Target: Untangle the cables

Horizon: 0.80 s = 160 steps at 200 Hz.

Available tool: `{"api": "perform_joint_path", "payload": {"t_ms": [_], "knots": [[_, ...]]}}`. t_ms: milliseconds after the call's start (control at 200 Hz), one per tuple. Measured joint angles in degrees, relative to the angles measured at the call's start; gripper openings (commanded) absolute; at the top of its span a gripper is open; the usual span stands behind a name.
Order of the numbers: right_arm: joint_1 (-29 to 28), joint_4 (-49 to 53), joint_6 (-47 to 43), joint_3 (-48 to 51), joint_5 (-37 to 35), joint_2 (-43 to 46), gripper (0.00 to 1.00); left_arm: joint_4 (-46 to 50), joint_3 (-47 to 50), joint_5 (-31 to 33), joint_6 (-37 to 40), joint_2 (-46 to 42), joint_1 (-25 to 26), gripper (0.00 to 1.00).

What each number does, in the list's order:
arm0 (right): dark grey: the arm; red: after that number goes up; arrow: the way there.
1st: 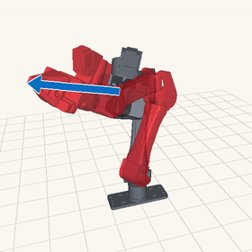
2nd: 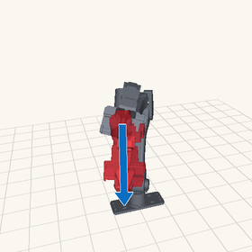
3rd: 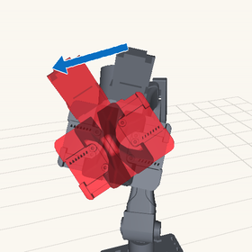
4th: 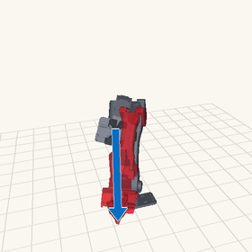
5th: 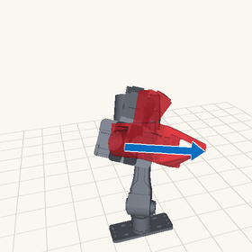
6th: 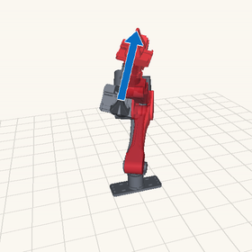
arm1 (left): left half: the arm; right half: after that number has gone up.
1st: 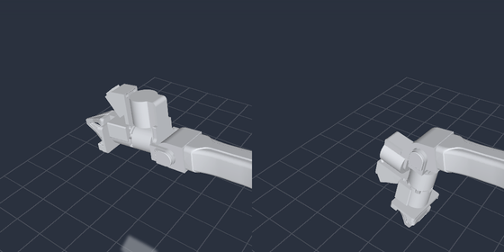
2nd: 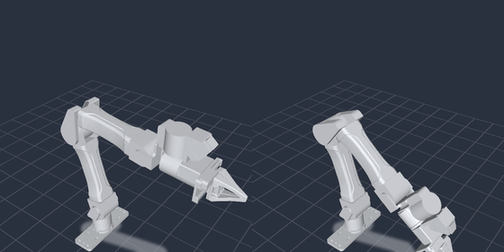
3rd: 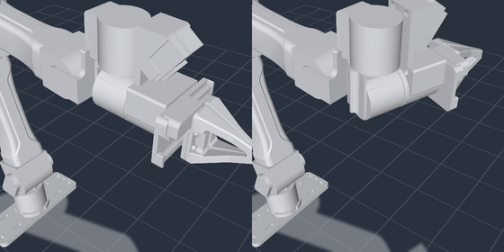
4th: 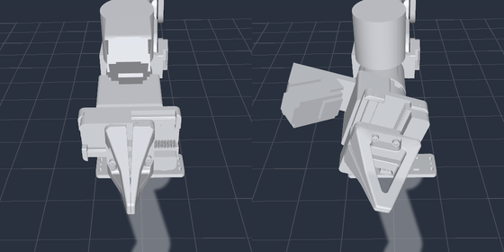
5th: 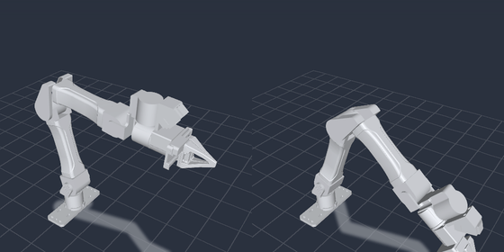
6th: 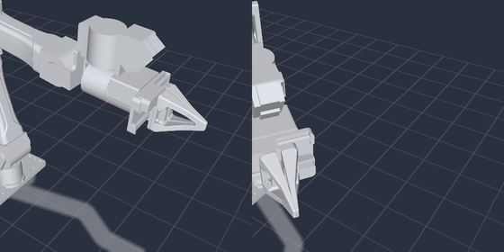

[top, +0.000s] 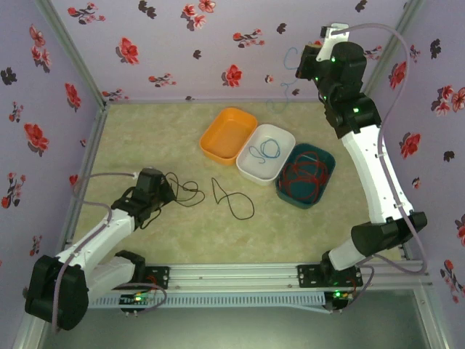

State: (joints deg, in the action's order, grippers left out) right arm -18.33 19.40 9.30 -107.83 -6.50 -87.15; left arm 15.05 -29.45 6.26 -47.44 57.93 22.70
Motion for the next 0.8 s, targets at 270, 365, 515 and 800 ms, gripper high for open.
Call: {"api": "perform_joint_path", "payload": {"t_ms": [270,365,515,800], "knots": [[-0.48,-1.44,1.92,4.59,1.01,1.57,0.00,-0.46,-1.95,-0.55,0.50,-0.04,0.00,0.00],[-0.48,-1.51,1.90,4.68,1.01,1.62,0.00,-0.90,-2.10,-0.59,0.68,0.00,0.00,0.00],[-0.59,-1.51,1.90,4.68,1.01,1.99,0.00,-1.07,-2.10,-0.96,0.70,0.46,0.00,0.00],[-1.40,-2.03,2.80,9.94,1.64,5.49,0.00,-1.57,-2.10,-0.98,0.70,1.05,0.00,0.00]]}}
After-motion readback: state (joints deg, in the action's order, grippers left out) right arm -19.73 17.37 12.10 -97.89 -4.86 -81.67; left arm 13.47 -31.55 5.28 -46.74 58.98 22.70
